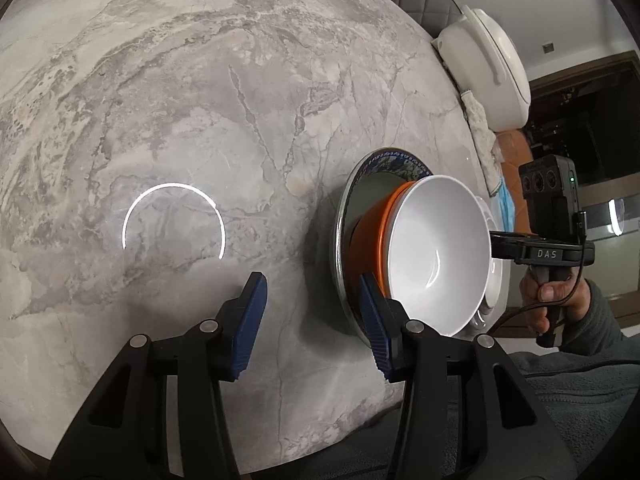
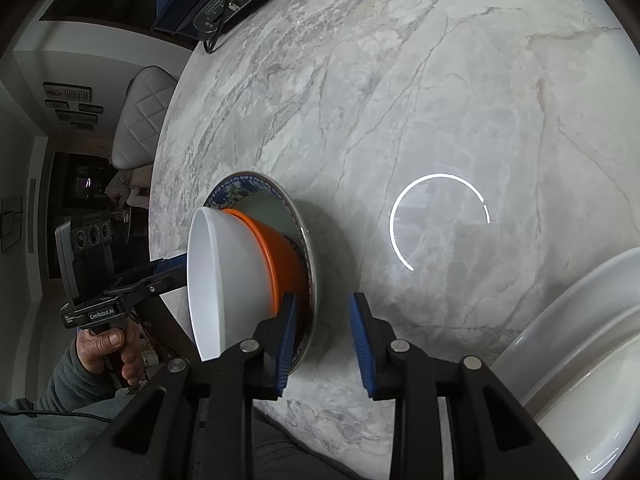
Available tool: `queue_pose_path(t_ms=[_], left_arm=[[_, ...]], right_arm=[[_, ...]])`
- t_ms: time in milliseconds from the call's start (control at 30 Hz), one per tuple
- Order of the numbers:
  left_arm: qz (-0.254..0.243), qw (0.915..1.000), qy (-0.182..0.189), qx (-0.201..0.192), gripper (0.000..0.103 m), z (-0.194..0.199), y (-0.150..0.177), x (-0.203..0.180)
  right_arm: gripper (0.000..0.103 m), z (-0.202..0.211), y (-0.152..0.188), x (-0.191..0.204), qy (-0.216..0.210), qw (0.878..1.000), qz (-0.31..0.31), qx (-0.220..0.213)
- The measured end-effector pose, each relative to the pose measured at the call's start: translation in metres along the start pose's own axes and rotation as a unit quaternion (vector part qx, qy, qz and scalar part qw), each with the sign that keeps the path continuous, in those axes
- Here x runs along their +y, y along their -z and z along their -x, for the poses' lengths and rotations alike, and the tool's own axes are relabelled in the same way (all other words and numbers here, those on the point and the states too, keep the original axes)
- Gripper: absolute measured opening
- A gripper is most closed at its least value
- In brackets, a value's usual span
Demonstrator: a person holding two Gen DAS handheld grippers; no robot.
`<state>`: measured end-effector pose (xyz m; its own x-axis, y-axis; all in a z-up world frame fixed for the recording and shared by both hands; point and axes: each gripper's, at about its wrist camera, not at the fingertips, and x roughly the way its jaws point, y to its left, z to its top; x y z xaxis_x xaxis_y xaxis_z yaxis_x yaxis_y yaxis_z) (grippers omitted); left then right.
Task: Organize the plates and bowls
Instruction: 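Close both grippers on opposite rims of the nested bowl stack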
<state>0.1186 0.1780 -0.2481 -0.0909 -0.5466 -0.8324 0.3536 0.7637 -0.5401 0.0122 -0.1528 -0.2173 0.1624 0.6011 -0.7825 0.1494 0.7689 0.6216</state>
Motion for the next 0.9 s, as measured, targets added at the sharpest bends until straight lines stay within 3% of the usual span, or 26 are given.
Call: queue_pose_path(t_ms=[167, 400, 500, 633, 900], left_arm=[[-0.021, 0.9996, -0.009, 0.018, 0.046, -0.017, -0.007, -0.002], [-0.017, 0.9997, -0.016, 0.012, 0.046, -0.022, -0.018, 0.002], [-0.024, 0.9995, 0.000, 0.020, 0.029, -0.023, -0.026, -0.003], [-0.038, 0.9988, 0.004, 0.032, 0.009, -0.026, -0.033, -0.018], [-0.057, 0.9969, -0.039, 0.036, 0.008, -0.026, -0.035, -0.033]], right_arm=[[0.030, -0.009, -0.001, -0.002, -0.002, 1.000, 0.007, 0.004], [0.026, -0.010, -0.002, -0.006, -0.026, 0.999, 0.009, -0.023], [0.010, -0.009, 0.000, -0.003, -0.044, 0.999, 0.011, -0.024], [0.009, -0.009, -0.002, -0.001, -0.036, 0.999, 0.000, -0.027], [0.010, -0.009, -0.003, 0.015, 0.025, 0.999, 0.018, -0.034]])
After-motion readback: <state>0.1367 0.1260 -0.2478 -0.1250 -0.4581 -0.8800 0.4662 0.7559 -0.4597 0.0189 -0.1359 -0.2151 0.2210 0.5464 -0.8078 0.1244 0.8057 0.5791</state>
